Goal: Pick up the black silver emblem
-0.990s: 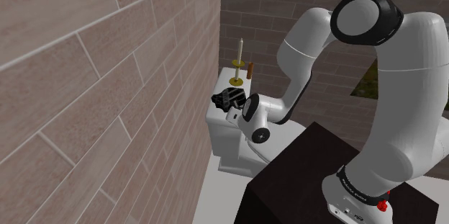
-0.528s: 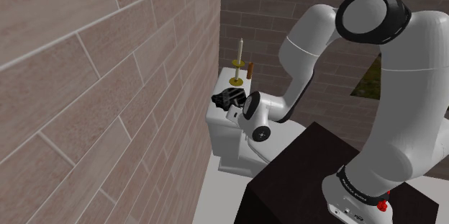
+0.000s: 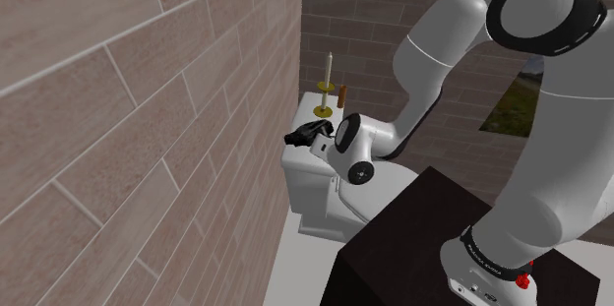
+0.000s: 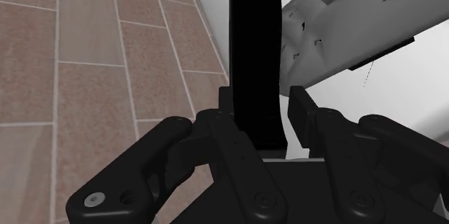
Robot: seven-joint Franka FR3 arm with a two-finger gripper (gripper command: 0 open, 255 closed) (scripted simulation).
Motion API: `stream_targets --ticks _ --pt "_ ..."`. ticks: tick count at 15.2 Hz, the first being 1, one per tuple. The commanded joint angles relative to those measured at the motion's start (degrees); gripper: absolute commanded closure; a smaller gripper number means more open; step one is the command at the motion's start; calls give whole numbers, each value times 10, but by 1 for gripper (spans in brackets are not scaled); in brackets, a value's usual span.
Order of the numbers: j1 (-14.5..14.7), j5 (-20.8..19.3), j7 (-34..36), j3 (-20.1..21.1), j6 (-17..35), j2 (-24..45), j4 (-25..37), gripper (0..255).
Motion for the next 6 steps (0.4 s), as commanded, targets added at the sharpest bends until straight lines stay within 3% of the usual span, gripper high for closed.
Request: stream_targets --ticks 1,6 --pt "-3 9 -6 4 13 -20 -5 255" --pt "-8 24 -17 8 34 -50 -12 255"
